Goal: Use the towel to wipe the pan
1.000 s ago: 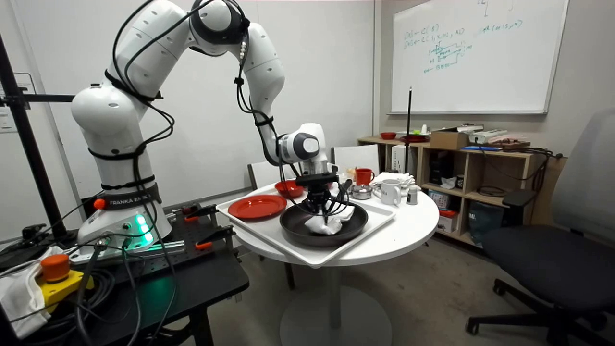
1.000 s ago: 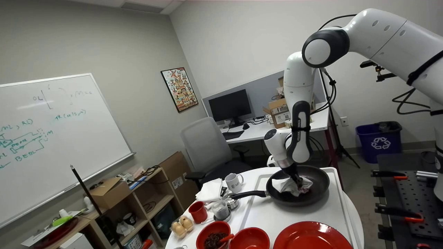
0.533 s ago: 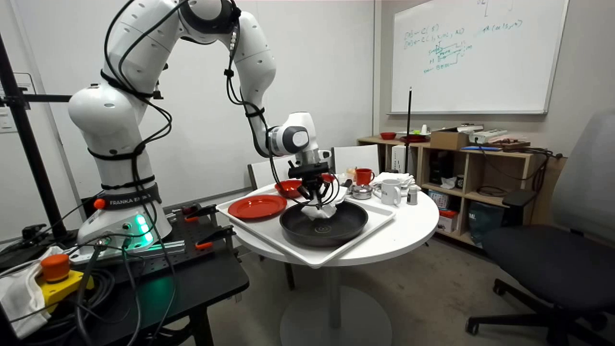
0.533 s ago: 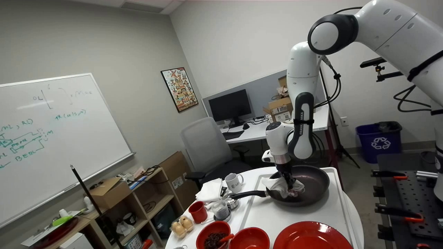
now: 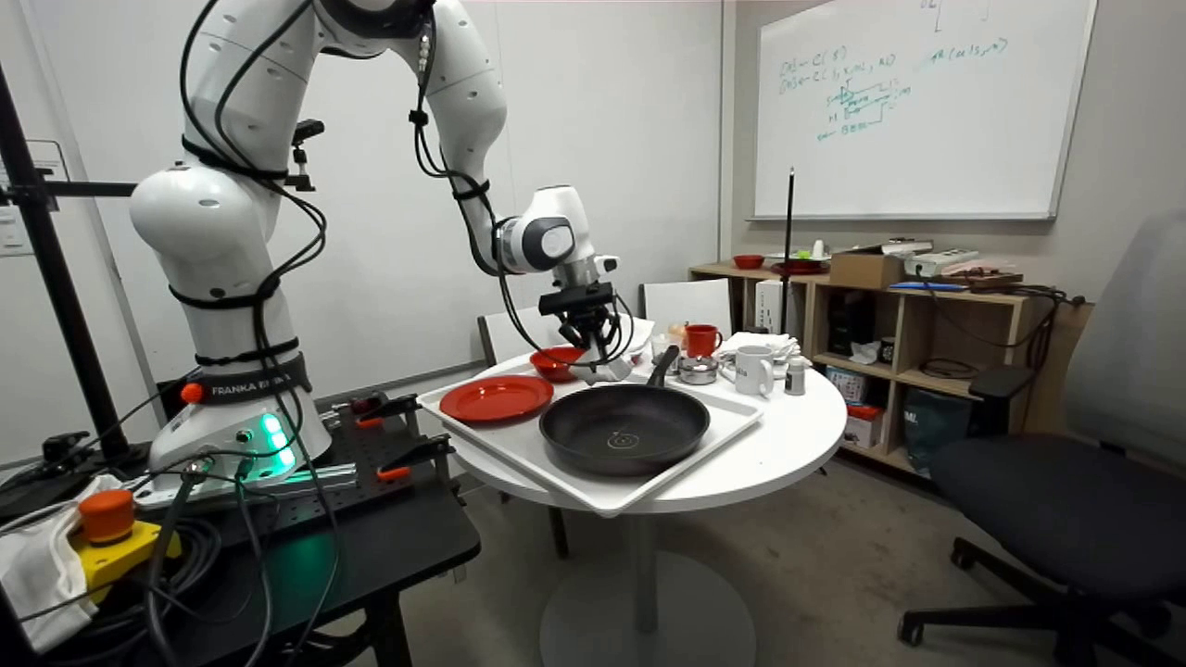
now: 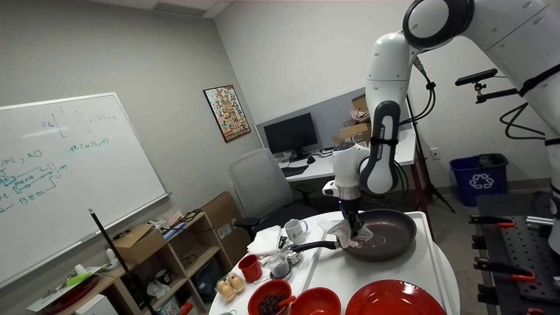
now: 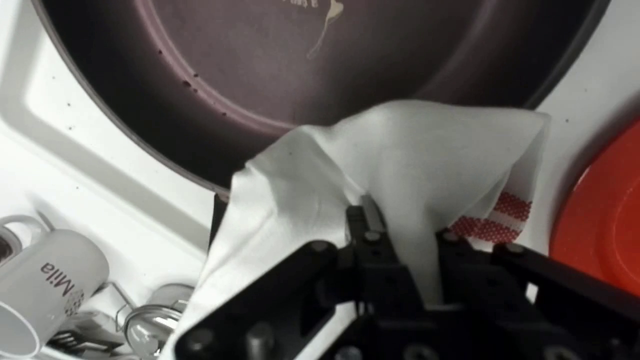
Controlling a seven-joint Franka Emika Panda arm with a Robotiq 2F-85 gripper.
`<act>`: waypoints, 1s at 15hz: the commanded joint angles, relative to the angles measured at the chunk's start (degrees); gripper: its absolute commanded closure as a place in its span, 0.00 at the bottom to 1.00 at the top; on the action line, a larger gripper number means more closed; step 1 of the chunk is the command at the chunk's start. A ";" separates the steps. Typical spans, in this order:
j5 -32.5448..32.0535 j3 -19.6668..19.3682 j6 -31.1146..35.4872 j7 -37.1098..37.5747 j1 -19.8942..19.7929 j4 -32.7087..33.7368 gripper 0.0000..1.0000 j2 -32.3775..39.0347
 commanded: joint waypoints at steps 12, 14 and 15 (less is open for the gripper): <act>9.87 -0.38 -27.72 16.61 12.65 20.28 0.96 0.31; 10.48 -0.99 -33.01 19.09 13.80 25.38 0.96 2.77; 10.56 -1.36 -35.54 20.27 14.35 27.84 0.96 4.15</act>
